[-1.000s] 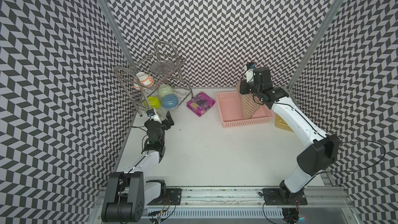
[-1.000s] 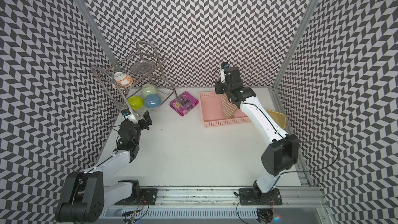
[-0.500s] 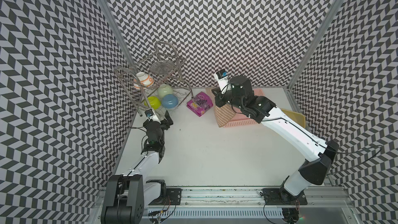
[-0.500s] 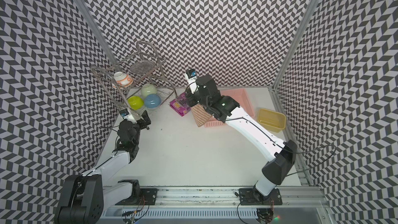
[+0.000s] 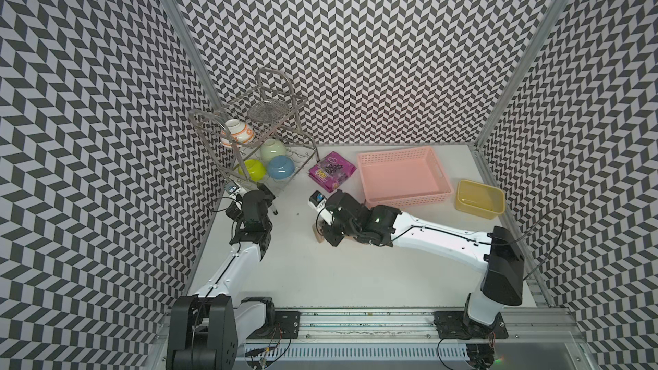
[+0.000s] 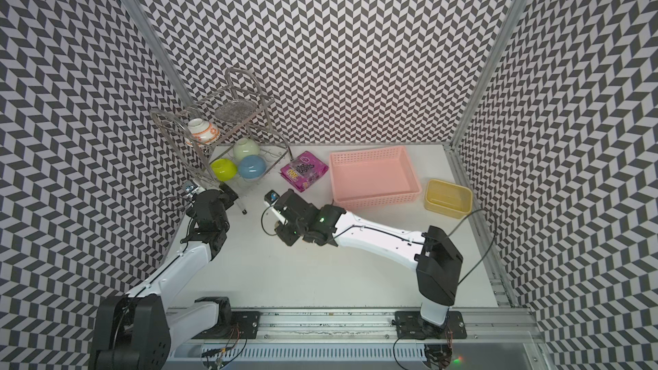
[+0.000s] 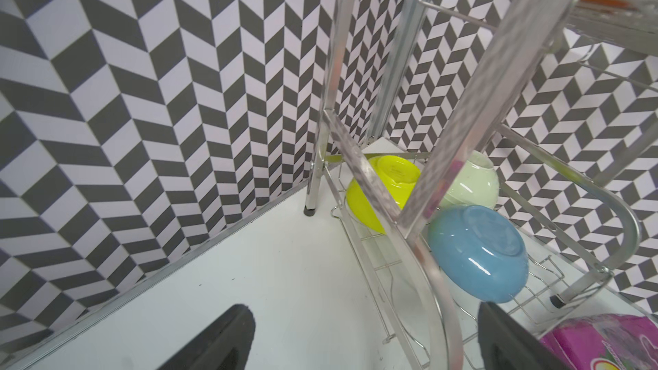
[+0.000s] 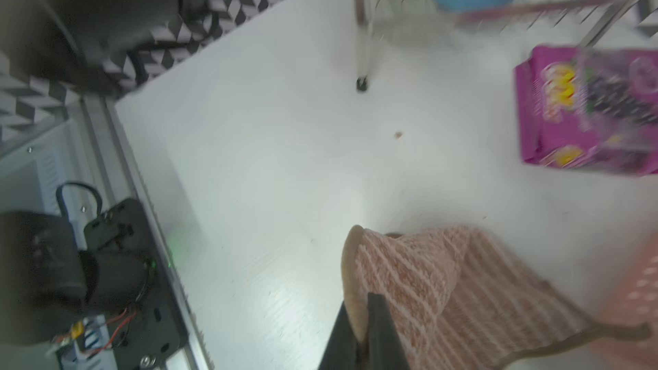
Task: Fold the square dishcloth
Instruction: Place the cleaning item at the center of the board, then smooth out the cleaning item at the center of the board.
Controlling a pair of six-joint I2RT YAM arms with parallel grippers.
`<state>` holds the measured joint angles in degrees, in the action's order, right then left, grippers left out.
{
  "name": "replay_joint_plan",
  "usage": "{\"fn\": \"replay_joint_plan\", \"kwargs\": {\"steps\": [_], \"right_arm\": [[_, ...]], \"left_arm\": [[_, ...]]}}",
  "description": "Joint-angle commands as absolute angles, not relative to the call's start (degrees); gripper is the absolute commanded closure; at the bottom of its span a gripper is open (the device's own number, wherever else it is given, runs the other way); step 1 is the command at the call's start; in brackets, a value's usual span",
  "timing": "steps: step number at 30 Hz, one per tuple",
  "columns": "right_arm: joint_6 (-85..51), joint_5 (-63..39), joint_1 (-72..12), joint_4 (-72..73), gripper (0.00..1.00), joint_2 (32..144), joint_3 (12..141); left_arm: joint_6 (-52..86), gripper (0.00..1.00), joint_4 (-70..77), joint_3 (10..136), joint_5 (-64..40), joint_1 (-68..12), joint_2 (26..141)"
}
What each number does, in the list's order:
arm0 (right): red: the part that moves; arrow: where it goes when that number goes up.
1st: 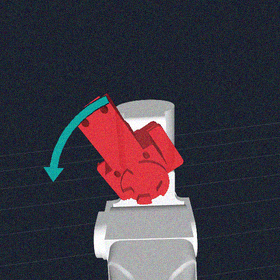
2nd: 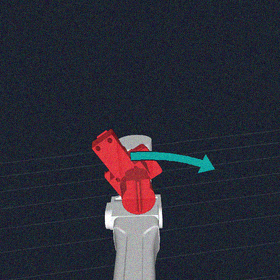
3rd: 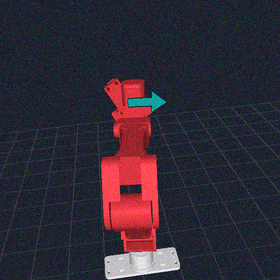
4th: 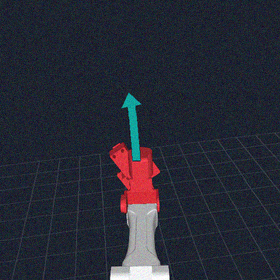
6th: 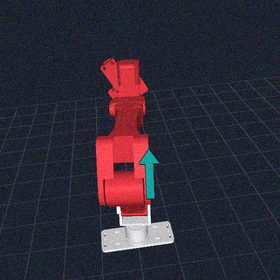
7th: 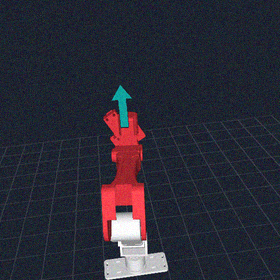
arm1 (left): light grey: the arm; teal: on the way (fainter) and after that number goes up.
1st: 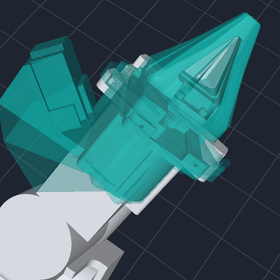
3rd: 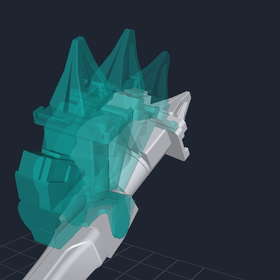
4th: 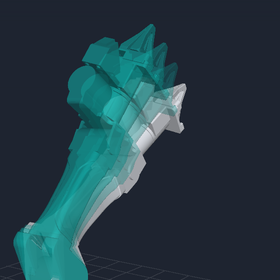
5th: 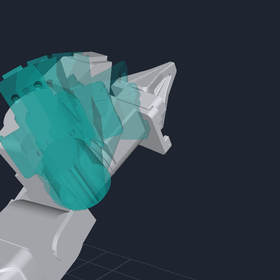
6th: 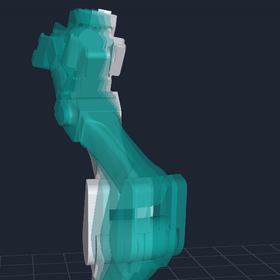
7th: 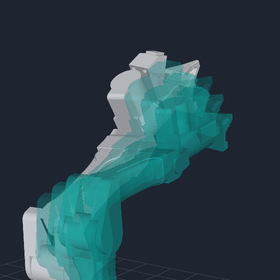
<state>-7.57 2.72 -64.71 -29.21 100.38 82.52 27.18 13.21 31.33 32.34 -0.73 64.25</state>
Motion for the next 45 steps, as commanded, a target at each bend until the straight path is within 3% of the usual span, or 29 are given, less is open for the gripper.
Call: {"fn": "replay_joint_plan", "kwargs": {"steps": [1, 5, 6, 8, 18, 23, 27, 31, 45], "right_arm": [[-11.5, 0.2, -67.1, -27.9, 0.85, 100.8, 77.1], [-14.1, -3.5, -68.1, -25.9, 0.67, 98.0, 70.2], [-14.6, -4.6, -68.2, -24.6, 0.56, 96.2, 67.8], [-15.6, -5.5, -68.0, -22.8, 0.43, 93.2, 64.9], [-20.0, 2.7, -67.2, -18.5, 0.32, 84.1, 58.2], [-23.0, 9.9, -66.9, -17.1, 0.32, 81.2, 55.1], [-27.1, 14.8, -65.4, -17.0, 0.39, 80.8, 52.2], [-30.5, 13.5, -63.2, -15.2, 0.49, 80.9, 48.2], [-31.4, 10.8, -62.6, -13.8, 0.56, 89.6, 45.1]], "left_arm": [[31.0, 0.00, 6.7, 33.4, 34.0, -0.8, 62.5], [31.8, 0.00, 6.1, 33.6, 31.4, -0.9, 61.7], [31.8, 0.00, 5.9, 33.6, 30.3, -0.9, 61.5], [31.8, 0.00, 5.9, 33.3, 28.2, -0.9, 60.8], [33.7, 0.00, 6.3, 30.1, 10.6, -1.8, 58.4], [33.6, 0.00, 1.5, 31.1, 8.1, -6.6, 59.3], [34.3, 0.00, -0.8, 30.7, 6.4, -13.3, 60.8], [35.3, 0.00, -3.5, 29.7, 6.4, -20.3, 63.6], [37.6, 0.00, -5.5, 25.6, 4.2, -29.5, 69.5]]}}
